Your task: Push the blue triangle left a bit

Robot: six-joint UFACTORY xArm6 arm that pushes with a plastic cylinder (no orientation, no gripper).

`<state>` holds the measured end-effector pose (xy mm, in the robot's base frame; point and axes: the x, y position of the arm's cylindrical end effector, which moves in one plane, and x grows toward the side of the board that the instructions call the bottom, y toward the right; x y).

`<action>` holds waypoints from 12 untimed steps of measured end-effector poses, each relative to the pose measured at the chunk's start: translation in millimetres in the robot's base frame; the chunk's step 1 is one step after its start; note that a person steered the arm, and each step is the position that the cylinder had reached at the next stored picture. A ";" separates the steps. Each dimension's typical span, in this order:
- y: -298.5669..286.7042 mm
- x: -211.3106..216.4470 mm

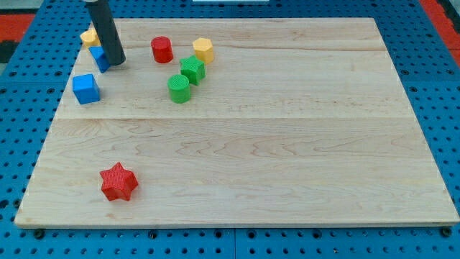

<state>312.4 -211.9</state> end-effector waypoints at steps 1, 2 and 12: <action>16.2 -14.8; 3.4 -22.7; -35.7 9.7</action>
